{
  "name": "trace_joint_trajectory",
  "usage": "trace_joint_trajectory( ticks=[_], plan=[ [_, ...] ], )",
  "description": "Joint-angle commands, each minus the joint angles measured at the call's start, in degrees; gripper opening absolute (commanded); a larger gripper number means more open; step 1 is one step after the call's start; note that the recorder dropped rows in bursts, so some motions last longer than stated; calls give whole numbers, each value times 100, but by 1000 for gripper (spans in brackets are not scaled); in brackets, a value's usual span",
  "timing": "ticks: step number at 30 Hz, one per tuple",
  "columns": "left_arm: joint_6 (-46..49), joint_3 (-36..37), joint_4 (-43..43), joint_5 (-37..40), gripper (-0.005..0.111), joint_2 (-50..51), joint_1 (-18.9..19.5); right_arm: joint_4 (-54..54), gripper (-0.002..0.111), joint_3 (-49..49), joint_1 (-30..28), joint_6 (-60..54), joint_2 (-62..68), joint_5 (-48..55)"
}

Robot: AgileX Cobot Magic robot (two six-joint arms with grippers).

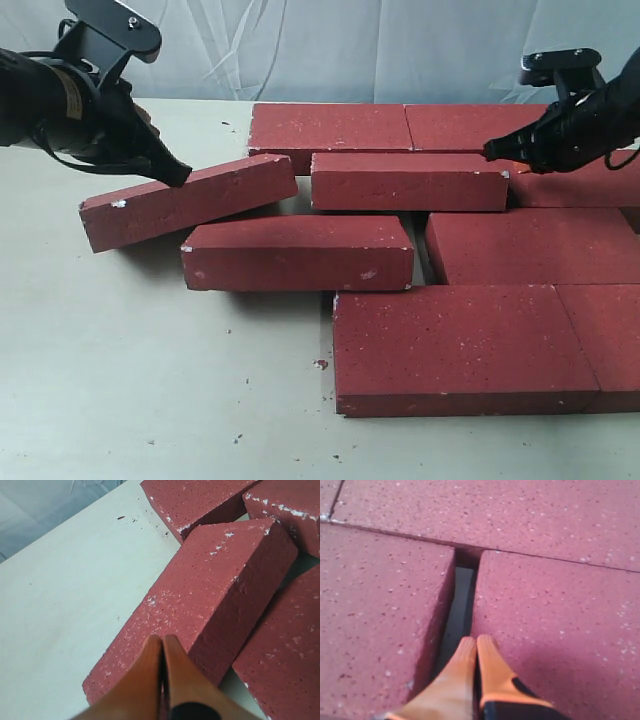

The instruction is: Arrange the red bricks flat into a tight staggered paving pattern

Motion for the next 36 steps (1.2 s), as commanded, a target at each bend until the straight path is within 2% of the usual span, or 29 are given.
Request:
trace_joint_trajectory(
  ticks=[1,10,20,30,36],
  plan=[
    [13,-57,-12,-13,0,8,-37,2,-1,-98,253,-152,69,-81],
    [13,-57,232,-1,0,8,-13,2,-1,-133,692,-163,69,19],
    [2,-57,209,82,0,-28,491,31,-1,-194,1246,-214,69,-208],
    [2,-57,209,82,0,-28,525,-189,-1,-194,1643,-241,69,-548],
    [2,-57,377,266,0,-28,524,-570,-1,-194,1608,-211,-391,383]
  ],
)
